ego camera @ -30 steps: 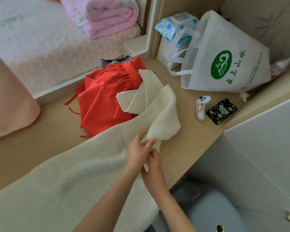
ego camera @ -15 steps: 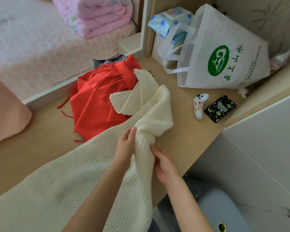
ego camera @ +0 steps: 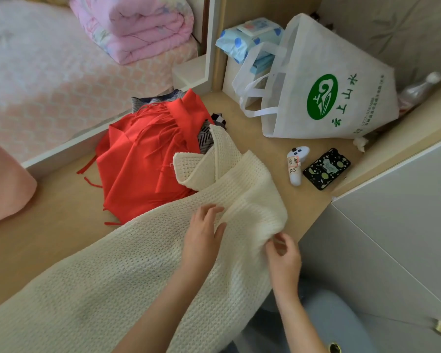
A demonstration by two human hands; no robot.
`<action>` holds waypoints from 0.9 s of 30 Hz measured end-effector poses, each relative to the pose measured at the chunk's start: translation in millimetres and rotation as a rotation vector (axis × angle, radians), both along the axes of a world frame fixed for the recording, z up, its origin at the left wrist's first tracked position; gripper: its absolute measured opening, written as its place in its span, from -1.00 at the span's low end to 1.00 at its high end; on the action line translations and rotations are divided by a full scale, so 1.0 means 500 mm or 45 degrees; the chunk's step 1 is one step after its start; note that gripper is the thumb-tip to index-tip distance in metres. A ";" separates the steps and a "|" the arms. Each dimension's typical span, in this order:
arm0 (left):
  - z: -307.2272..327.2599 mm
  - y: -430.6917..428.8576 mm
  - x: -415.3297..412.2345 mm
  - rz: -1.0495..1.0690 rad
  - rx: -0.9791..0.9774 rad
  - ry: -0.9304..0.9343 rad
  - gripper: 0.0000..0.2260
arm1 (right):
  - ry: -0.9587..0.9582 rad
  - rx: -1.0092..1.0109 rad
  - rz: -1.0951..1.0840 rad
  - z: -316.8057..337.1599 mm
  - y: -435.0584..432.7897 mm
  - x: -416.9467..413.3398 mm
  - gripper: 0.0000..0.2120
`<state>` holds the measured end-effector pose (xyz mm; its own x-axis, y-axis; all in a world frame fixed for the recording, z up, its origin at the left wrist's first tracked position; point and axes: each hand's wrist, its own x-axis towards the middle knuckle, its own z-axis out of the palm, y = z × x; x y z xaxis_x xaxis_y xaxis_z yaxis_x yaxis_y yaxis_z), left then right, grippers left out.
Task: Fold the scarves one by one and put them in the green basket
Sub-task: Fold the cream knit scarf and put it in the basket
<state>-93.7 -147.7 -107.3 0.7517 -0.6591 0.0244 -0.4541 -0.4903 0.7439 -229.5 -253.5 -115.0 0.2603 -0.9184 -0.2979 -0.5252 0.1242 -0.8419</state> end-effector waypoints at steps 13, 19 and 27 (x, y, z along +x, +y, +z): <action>0.076 -0.116 0.070 0.123 -0.172 0.634 -0.61 | -0.498 0.320 0.357 0.066 -0.045 0.132 -0.70; 0.053 -0.120 0.077 0.167 0.089 0.486 -0.41 | -0.335 -0.037 0.850 0.049 0.069 0.103 -0.72; 0.076 -0.084 0.068 0.309 -0.287 0.670 -0.79 | -0.340 0.438 0.095 0.037 -0.013 0.061 -0.63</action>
